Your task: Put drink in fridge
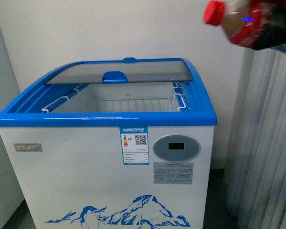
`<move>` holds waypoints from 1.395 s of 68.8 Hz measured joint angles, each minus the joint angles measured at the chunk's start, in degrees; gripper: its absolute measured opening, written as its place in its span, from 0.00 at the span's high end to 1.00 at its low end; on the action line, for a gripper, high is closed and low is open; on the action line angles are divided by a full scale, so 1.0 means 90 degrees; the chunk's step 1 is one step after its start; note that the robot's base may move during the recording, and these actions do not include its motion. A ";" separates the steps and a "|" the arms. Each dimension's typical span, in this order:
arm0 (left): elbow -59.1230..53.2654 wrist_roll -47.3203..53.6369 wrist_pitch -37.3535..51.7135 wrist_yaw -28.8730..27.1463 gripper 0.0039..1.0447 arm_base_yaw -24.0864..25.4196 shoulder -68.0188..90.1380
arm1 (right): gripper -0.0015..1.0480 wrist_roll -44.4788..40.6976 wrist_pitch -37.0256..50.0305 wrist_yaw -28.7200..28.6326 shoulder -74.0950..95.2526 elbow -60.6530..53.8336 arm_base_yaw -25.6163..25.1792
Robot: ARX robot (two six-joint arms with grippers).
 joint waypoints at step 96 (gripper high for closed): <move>-0.0444 0.0007 -0.3082 -0.0002 0.98 0.0000 -0.3616 | 0.07 0.1649 0.2582 0.0185 0.2963 0.2059 0.1209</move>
